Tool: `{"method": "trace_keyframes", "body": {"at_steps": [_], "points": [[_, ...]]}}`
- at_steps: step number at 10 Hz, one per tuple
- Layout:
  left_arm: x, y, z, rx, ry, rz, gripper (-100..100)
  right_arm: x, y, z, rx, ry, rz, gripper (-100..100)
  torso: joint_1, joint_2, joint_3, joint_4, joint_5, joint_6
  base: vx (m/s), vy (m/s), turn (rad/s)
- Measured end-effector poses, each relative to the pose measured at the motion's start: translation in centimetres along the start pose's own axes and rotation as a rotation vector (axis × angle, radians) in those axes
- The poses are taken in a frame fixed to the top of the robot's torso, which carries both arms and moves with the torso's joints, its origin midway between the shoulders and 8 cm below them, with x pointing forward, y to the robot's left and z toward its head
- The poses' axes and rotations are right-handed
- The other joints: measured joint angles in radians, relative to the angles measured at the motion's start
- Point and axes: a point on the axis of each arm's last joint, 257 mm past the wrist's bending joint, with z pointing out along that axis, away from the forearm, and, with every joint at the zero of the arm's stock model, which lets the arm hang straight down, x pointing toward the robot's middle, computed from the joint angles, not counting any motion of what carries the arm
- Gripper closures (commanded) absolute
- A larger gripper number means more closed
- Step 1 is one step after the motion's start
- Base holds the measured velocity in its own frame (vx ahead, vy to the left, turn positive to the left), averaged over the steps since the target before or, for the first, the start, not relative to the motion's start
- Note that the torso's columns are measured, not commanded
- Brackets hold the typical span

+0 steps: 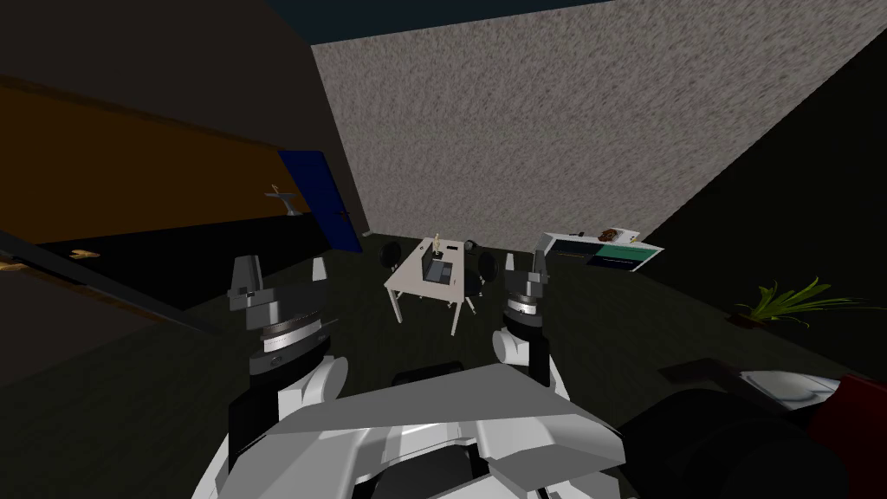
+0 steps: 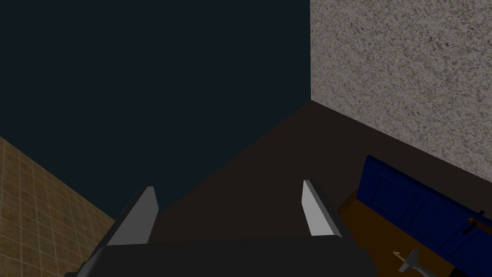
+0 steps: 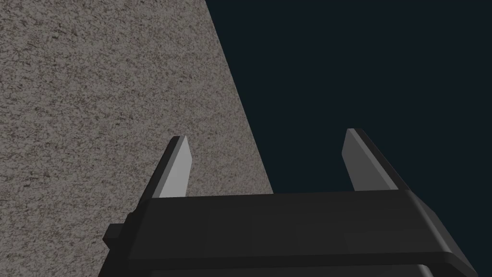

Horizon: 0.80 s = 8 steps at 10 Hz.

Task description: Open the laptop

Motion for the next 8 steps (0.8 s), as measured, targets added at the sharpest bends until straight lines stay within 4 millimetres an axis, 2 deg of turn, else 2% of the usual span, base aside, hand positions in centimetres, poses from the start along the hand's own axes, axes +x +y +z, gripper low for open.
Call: {"method": "trace_keyframes", "body": {"at_steps": [2,8], "points": [[0.00,0.00,0.00,0.000,0.000,0.000,0,0.00,0.00,0.00,0.000,0.000,0.000,0,0.000,0.104,-0.209,0.105,0.000,0.000,0.000,0.000,0.000],[0.00,-0.01,0.01,0.000,0.000,0.000,0,0.00,0.01,0.01,0.000,0.000,0.000,0,0.000,0.544,-1.087,0.544,0.000,0.000,0.000,0.000,0.000]]}}
